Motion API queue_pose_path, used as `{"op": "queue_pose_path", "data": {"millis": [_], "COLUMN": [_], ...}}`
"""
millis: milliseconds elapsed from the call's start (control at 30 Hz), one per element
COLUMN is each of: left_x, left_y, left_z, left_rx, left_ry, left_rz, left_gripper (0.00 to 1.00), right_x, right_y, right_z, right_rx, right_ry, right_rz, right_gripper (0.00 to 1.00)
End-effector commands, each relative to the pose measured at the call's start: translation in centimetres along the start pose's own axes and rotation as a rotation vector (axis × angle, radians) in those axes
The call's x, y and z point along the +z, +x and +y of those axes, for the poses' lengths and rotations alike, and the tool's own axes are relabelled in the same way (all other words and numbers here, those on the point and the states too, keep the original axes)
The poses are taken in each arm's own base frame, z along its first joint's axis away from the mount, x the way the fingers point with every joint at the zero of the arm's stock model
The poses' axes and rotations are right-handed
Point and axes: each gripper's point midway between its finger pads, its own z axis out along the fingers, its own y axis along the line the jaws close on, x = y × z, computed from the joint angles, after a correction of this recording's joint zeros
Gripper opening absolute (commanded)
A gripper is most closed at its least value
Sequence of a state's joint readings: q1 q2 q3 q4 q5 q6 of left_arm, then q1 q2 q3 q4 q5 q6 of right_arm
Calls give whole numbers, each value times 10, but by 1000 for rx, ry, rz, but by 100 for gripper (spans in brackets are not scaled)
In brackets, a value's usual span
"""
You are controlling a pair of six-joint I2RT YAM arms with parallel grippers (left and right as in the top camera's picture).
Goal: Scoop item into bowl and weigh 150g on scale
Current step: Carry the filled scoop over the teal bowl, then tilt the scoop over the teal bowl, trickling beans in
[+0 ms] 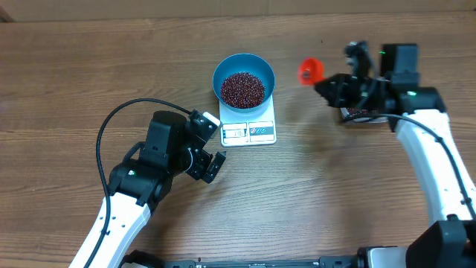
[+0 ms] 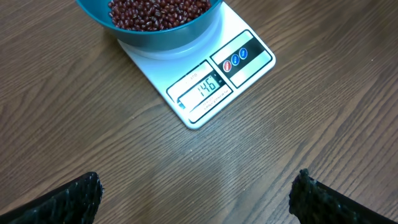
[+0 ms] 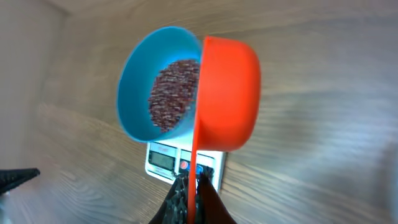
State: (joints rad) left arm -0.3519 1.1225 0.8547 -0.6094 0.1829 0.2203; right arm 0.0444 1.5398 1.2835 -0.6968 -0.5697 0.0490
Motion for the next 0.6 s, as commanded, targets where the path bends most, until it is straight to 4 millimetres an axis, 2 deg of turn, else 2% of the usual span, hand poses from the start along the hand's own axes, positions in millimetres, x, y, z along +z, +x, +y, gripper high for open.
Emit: {"op": "queue_pose_path", "data": {"millis": [0,233,367,567], "left_x": [4,4,4,4], "left_y": [4,5,5,5], "left_z": [-2,-2,-2,-2], "left_rx": [22,21,21,21], "left_ry": [14,14,14,14], "left_rz": [14,15,15,15], "left_gripper": [100,100,99,100], "right_x": [-1,24,30,37], "right_y": [-16,-11,-13,-16], "right_z": [20,54,72,89], "right_rx": [-110,-256,-311,-397], "right_ry": [108,228,235,223], "right_rz": [-56,-74,-106,-130], "right_gripper": [4,4,4,4]}}
